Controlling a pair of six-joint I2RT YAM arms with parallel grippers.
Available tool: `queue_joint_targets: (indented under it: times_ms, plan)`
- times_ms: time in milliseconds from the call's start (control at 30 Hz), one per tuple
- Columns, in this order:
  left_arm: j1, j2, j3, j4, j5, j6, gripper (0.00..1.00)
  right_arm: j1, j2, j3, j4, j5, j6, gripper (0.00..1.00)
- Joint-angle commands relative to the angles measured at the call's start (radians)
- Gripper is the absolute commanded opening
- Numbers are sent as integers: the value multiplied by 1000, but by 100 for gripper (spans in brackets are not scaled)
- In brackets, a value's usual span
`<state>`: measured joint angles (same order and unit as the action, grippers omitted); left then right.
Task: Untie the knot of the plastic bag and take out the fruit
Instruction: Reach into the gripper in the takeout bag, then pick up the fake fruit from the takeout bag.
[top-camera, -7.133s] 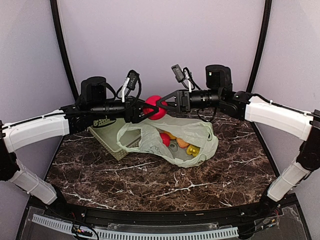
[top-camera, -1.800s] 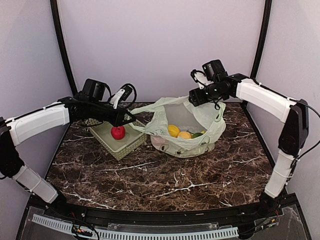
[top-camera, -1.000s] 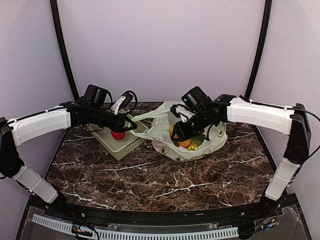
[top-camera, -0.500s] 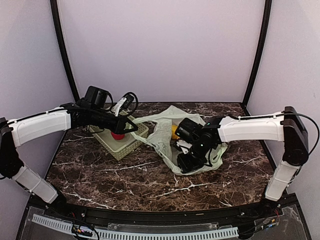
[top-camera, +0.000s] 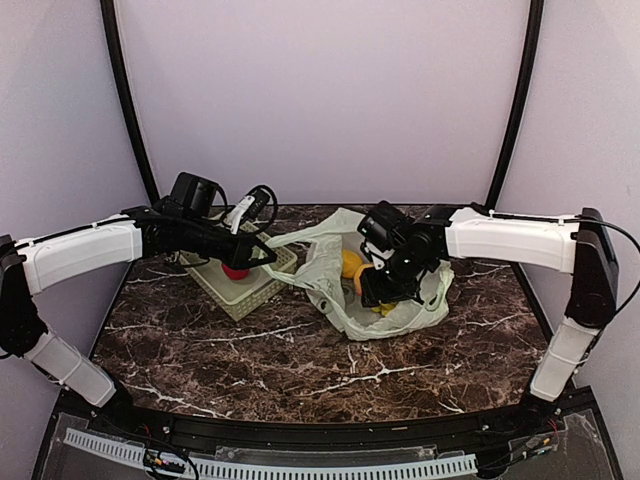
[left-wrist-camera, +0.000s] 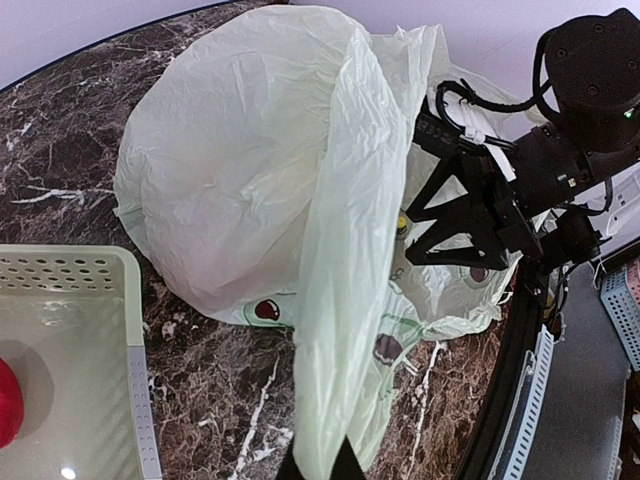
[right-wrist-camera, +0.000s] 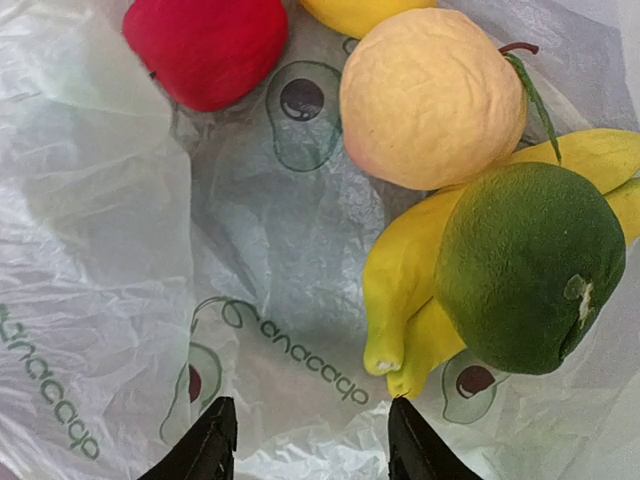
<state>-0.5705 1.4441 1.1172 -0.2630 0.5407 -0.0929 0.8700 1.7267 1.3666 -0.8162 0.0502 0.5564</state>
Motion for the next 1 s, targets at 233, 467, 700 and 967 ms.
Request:
queue_joint_targets:
  times_ms: [233,467,700,967]
  plan:
    - [-12,-26,-8,-21,-1,5,1,-43,63,97,-31,123,14,56]
    - [-12,-19,-10,-17,-1,2,1,-77,70,106,-56,193,34,60]
    - [-14,-8,-7,-18,23,-8,1,-112,127,153,-51,240,22,67]
    - [-14,-4,-8,-16,29,-10,1,-160,204,206,-44,252,-6,73]
